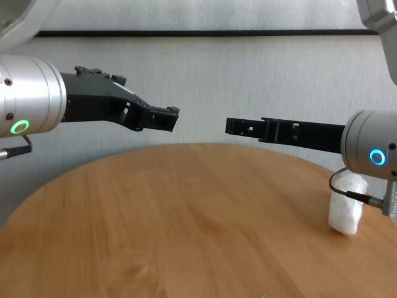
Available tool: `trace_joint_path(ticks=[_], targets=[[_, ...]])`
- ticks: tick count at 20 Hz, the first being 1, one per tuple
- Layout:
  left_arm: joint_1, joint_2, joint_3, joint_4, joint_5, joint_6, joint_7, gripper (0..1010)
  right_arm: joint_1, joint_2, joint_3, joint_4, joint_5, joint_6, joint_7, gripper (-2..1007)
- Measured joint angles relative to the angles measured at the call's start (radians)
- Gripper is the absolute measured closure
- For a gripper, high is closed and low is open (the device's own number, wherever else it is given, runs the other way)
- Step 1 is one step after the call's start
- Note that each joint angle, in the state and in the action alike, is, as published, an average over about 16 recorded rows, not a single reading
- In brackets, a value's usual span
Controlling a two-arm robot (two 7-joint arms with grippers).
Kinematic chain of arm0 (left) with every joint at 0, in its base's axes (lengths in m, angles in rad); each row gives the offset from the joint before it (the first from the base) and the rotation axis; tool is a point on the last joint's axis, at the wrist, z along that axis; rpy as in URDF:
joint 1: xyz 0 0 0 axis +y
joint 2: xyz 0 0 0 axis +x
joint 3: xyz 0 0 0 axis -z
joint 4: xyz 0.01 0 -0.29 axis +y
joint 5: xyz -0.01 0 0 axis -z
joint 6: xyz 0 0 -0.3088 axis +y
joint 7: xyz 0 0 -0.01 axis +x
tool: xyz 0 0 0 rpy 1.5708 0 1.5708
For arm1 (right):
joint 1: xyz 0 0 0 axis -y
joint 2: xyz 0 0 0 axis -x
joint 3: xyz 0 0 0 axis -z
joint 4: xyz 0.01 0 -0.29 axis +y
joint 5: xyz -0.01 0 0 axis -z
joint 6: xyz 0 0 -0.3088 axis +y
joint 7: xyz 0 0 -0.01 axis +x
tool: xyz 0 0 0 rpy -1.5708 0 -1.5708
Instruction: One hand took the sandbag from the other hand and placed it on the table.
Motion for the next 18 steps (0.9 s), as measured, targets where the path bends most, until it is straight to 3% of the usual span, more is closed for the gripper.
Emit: trace_joint_path(ticks=[18], targets=[[0.0,0.0,0.0,0.0,0.0,0.0,0.0,11,0.001,-0.001,-0.001,0.001,0.001,0.001,-0.001,3]])
